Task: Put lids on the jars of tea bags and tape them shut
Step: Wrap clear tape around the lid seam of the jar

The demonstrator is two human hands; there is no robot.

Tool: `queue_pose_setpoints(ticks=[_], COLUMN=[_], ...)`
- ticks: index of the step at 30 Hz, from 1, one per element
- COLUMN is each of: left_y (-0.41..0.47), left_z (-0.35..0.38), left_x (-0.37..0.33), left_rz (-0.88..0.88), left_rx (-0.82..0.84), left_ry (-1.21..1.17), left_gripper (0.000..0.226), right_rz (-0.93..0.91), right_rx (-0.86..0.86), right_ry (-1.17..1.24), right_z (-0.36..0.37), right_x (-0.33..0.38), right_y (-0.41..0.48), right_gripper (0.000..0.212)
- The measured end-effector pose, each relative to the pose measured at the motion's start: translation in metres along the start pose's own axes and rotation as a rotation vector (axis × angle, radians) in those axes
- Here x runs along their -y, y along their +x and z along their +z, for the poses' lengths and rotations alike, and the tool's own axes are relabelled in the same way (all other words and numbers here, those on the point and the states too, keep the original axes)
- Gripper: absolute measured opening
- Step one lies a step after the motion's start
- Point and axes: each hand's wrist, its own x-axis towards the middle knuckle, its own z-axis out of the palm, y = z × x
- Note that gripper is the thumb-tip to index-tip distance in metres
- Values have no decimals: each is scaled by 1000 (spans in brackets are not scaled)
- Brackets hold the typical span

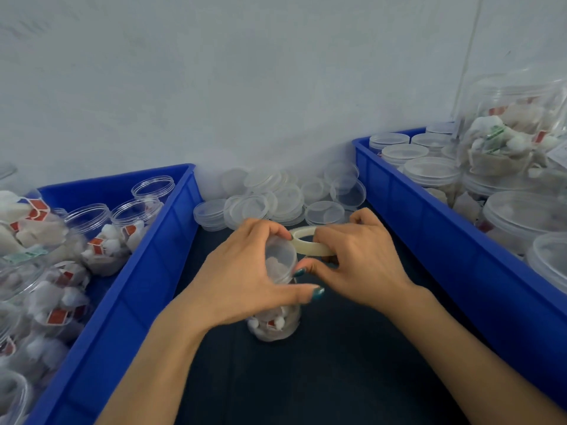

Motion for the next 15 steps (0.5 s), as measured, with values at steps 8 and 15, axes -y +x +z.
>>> queue_pose_setpoints(ticks=[8, 15], left_y=[-6, -10], left_z=[5, -4], left_x=[17, 25], left_rz=[71, 130], left_rx=[-149, -84], left_ry=[-209, -302], left_gripper=[60, 70], right_rz=[-110, -42], right_rx=[116, 3], right_ry=[30, -54], right_z=[-8, -9], right_x=[-12, -7], right_y=[0, 2], right_gripper=[46, 66])
